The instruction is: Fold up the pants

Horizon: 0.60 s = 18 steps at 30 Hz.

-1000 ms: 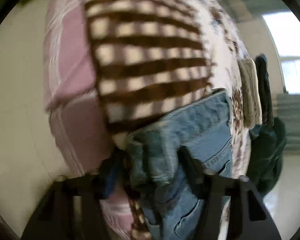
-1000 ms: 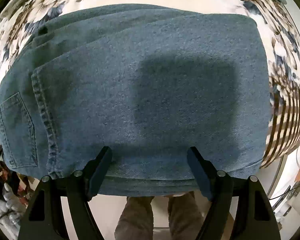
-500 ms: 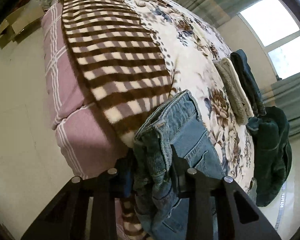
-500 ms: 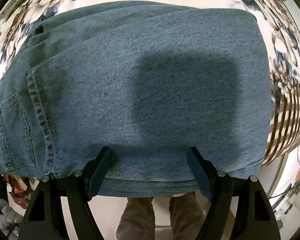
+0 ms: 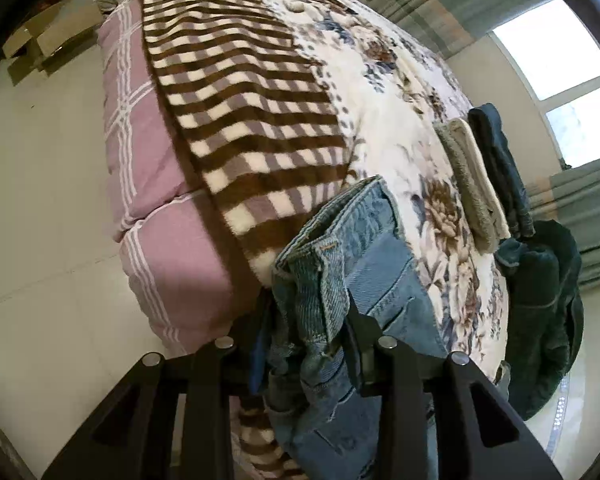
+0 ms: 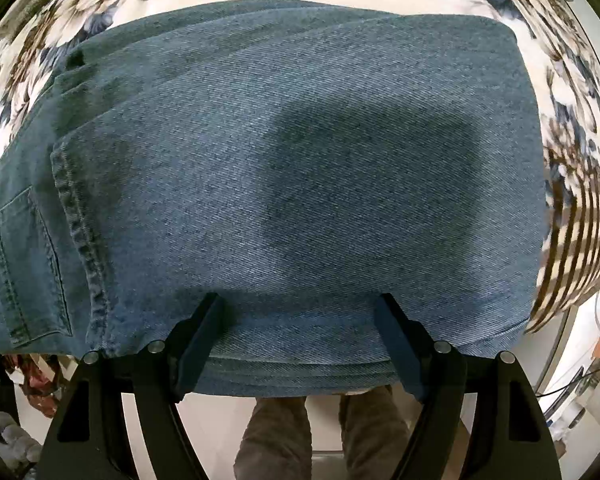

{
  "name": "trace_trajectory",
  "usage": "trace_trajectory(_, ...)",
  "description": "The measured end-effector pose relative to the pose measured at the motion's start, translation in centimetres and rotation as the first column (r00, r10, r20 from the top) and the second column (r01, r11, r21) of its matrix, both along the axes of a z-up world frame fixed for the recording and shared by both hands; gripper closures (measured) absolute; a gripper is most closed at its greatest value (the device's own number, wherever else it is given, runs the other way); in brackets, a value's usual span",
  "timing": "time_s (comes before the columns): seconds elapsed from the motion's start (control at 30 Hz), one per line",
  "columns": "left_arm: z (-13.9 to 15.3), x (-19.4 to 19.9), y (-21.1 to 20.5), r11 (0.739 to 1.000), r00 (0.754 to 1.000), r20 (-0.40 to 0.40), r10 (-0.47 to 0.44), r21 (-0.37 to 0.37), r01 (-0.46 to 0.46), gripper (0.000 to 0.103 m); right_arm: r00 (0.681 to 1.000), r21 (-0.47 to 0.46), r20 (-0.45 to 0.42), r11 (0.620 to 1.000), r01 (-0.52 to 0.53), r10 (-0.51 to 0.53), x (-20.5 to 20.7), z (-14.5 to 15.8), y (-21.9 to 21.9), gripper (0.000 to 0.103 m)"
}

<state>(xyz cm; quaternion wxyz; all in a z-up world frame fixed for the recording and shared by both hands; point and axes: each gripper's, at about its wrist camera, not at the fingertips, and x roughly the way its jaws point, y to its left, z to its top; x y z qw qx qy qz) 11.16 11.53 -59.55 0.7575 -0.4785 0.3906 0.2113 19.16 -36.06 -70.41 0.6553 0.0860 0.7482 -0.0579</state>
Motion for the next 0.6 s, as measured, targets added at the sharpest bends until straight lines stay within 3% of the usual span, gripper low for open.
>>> trace_trajectory(0.6,-0.8,-1.2,0.1,0.999,0.999,-0.019,0.028,0.029,-0.027,0.071,1.000,-0.004,0.000,1.000,-0.016,0.016,1.2,-0.8,0.8,0.023)
